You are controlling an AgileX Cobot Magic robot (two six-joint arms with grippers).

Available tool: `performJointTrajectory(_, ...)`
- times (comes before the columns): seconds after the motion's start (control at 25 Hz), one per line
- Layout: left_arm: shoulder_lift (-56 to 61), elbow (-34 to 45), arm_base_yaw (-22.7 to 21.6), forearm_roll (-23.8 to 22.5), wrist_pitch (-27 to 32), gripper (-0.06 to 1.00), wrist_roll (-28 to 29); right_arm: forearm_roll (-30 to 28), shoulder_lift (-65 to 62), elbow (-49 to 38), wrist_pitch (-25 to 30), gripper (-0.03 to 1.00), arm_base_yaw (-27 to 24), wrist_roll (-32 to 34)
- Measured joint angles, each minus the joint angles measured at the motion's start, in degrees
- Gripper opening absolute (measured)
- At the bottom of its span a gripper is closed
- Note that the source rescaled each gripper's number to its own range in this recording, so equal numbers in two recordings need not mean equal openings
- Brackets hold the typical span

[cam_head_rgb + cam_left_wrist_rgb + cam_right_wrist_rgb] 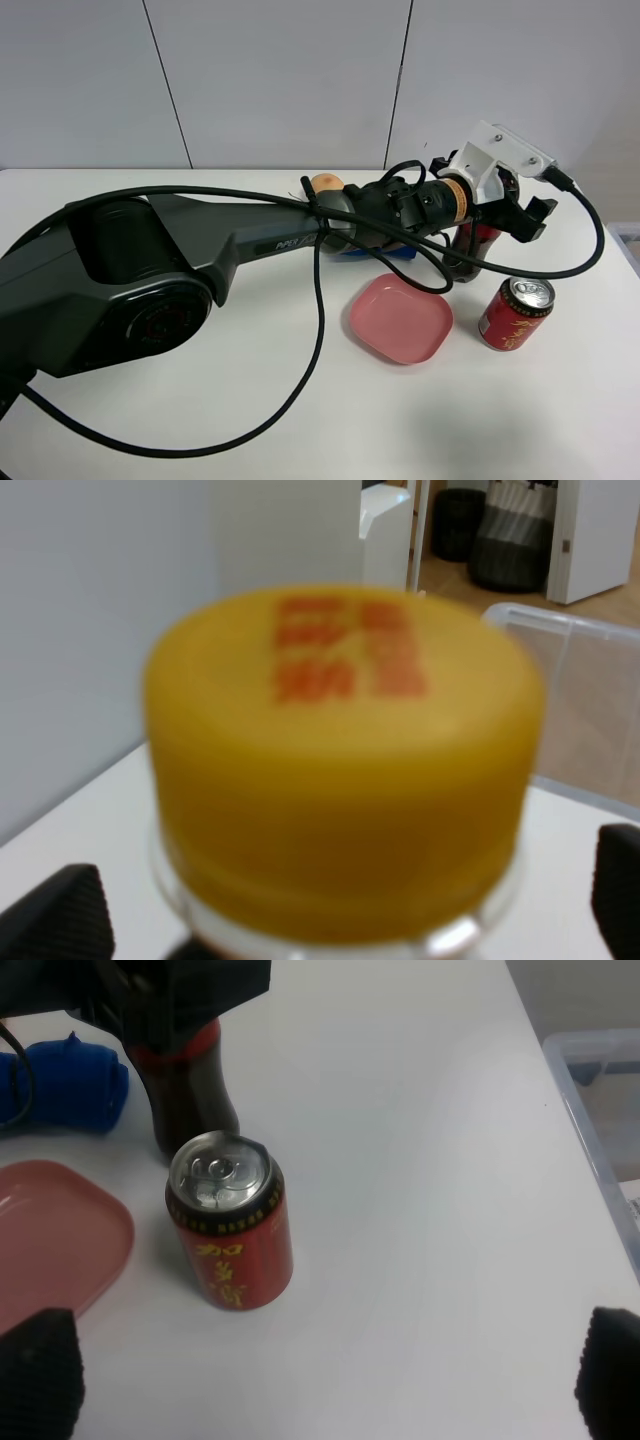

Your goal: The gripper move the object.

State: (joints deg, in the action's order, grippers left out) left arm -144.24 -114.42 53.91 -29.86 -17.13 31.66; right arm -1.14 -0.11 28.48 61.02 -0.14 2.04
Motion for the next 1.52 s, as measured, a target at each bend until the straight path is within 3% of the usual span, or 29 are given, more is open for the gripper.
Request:
performJointTrajectory(0.4,0.9,0.0,0.0,2.1,-1.1,1.00,2.4,0.0,0.0,0.0,0.0,1.00,0.0,0.0)
performJointTrajectory(0.72,8.4,0.0,0.0,4.8,8.1,1.00,6.9,0.0,0.0,0.0,0.0,1.00,0.0,0.0)
performJointTrajectory(1.0,18.2,0.0,1.0,4.8,21.9,1.00,7.2,0.0,0.0,0.0,0.0,1.00,0.0,0.0)
performJointTrajectory(1.2,26.9,0.0,0.5,5.6,41.7,1.00,5.5,0.0,0.0,0.0,0.0,1.00,0.0,0.0)
performJointTrajectory(1.36,34.1,0.0,-3.8,6.1,51.3,1.00,-2.9,0.0,0.0,0.0,0.0,1.00,0.0,0.0)
performJointTrajectory(1.52,39.7,0.0,-11.7,6.3,53.2,1.00,-7.4,0.0,0.0,0.0,0.0,1.00,0.0,0.0)
